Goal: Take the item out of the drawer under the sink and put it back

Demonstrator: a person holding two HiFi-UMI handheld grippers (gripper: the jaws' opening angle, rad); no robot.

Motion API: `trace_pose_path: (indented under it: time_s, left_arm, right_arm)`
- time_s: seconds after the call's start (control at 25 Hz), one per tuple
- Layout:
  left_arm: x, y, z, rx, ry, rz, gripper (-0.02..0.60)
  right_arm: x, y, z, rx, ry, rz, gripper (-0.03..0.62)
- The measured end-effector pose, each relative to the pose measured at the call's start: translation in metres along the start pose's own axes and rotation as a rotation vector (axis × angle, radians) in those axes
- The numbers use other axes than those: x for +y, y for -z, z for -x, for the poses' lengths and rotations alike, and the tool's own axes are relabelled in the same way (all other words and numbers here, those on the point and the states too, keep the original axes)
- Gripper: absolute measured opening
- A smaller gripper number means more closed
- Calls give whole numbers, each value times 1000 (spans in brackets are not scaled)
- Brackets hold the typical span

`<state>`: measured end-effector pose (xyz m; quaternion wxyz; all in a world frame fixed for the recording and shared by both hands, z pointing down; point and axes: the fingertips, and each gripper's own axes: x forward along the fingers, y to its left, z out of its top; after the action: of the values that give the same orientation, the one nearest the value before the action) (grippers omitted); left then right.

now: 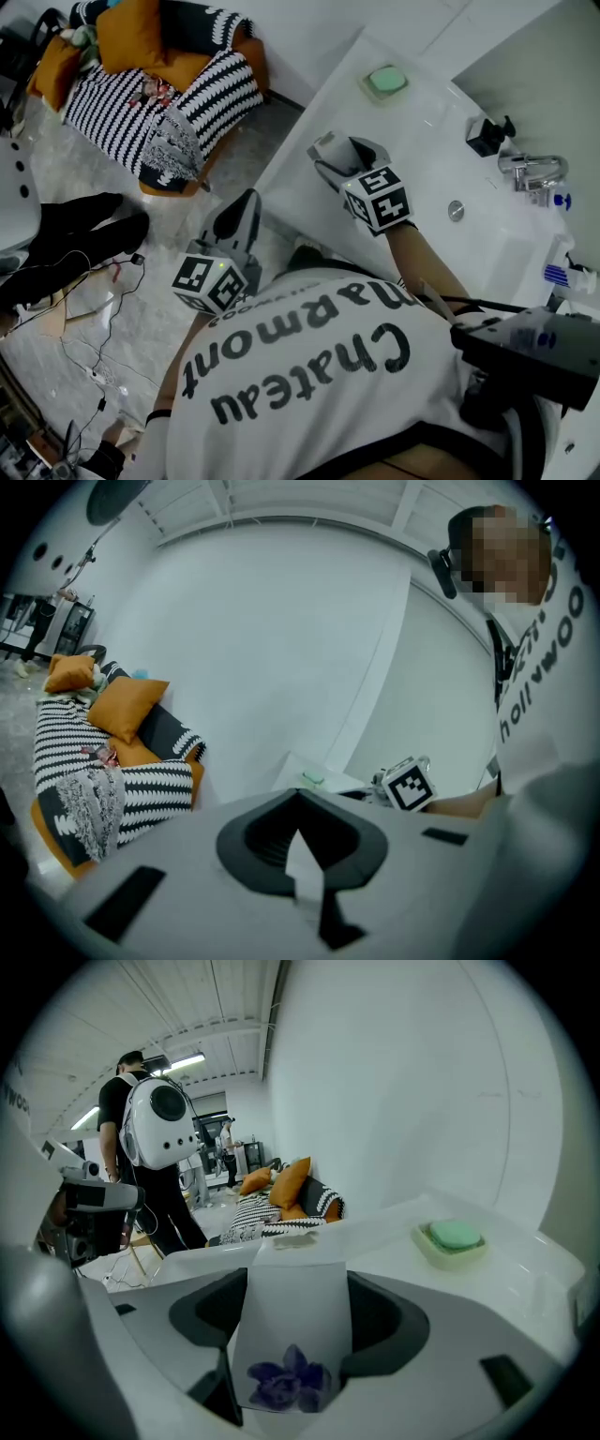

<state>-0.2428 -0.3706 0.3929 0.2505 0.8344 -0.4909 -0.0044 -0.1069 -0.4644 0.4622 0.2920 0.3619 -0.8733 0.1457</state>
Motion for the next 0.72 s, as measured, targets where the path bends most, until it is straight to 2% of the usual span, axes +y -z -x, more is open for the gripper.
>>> trace_pose_path:
  time_s: [0.32, 0.72]
  left_arm:
    - [1, -2, -1, -1, -3, -4, 8]
    - [3, -2, 0, 0, -18, -2, 8]
  right_arm:
    - [-1, 1, -5, 20, 0, 7, 331]
    - [0, 5, -12, 73, 11, 66, 333]
